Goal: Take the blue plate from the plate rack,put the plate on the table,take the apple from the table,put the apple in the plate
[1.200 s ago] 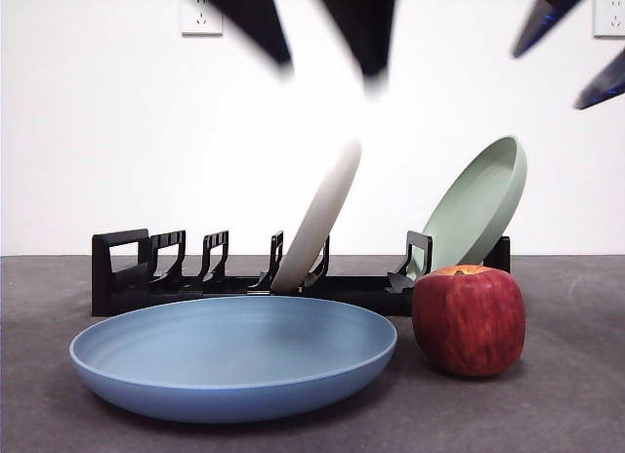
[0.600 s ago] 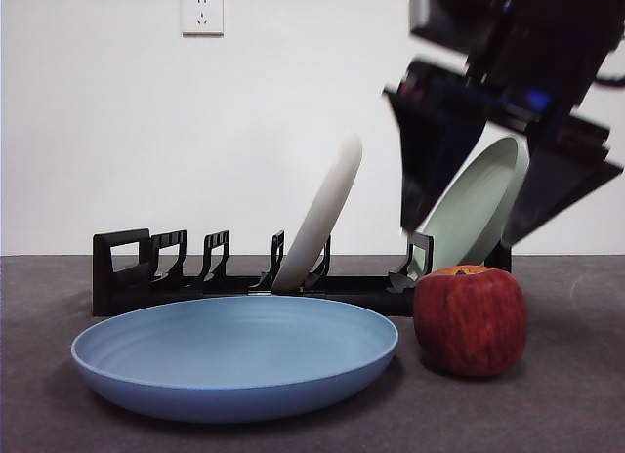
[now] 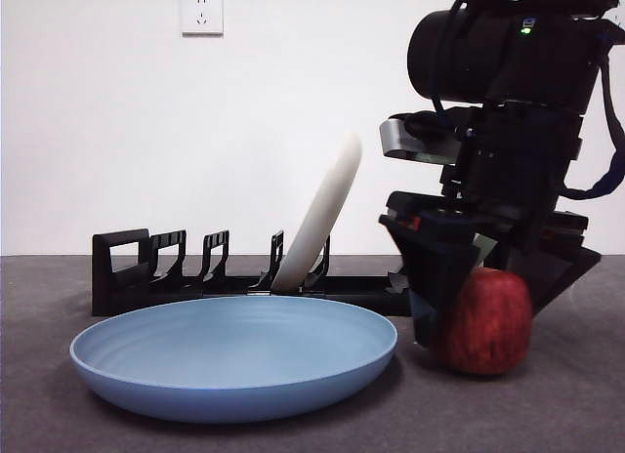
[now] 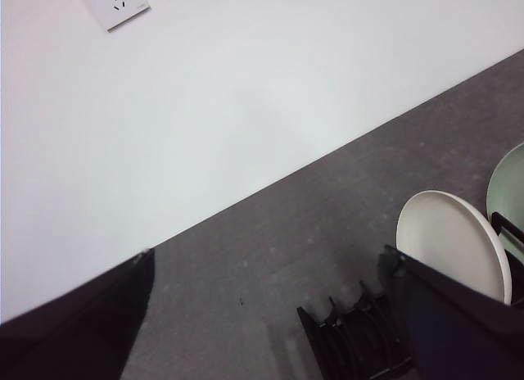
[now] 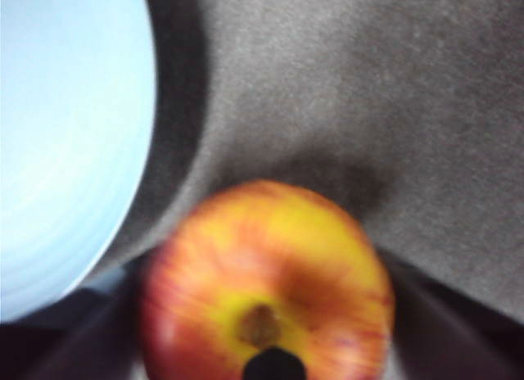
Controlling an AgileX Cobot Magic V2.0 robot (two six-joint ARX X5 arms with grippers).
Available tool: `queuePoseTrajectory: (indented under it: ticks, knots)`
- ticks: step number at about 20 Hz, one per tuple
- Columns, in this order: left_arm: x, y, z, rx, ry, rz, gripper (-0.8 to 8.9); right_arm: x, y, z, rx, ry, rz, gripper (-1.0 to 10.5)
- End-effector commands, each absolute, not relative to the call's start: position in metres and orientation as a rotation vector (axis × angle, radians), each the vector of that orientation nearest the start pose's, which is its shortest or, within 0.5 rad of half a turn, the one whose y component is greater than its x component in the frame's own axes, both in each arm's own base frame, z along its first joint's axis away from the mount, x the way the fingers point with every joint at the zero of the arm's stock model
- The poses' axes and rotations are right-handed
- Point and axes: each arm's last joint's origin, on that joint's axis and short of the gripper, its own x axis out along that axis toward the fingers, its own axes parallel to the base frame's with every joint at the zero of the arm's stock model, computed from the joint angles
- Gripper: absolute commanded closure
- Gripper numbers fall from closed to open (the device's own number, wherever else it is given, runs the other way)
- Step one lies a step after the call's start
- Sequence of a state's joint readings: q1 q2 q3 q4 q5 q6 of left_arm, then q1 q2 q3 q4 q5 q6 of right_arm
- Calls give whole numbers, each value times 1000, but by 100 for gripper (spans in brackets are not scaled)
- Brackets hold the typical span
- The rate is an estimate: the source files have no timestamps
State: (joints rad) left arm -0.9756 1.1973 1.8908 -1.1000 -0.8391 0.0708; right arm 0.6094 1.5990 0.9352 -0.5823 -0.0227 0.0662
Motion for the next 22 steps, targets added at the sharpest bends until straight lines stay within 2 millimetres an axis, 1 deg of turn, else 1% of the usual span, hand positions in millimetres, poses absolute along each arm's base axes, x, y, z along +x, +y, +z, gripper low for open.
queuePoseTrajectory:
  ticks: [1,3,4,6,7,8,10,12,14,16,18,22]
  knots:
    - [104,-114,517,396,249,-135,352,236,166,175,-312,1214,508,957]
    - [104,-114,517,396,249,-136,352,235,165,185,-303,1189,512,957]
    - [104,-114,517,396,249,-136,352,234,165,195,-285,1174,508,957]
    - [104,-114,517,395,249,-135,352,232,167,222,-231,1127,529,957]
    - [104,-114,517,394,247,-134,352,231,171,237,-205,1092,577,958]
    - [105,-114,518,392,244,-125,352,231,178,252,-177,1056,640,958]
    - [109,-110,519,389,238,-70,352,232,194,274,-162,995,718,959]
    - [113,-106,520,378,236,-21,352,232,216,283,-180,963,774,959]
    - [118,-101,520,376,242,23,351,235,239,282,-207,962,807,959]
    - [123,-94,520,387,254,76,352,240,258,272,-231,987,828,959]
    - [128,-87,520,381,266,131,352,244,274,257,-272,1018,814,958]
    - [135,-75,519,377,291,213,352,249,292,215,-355,1109,767,958]
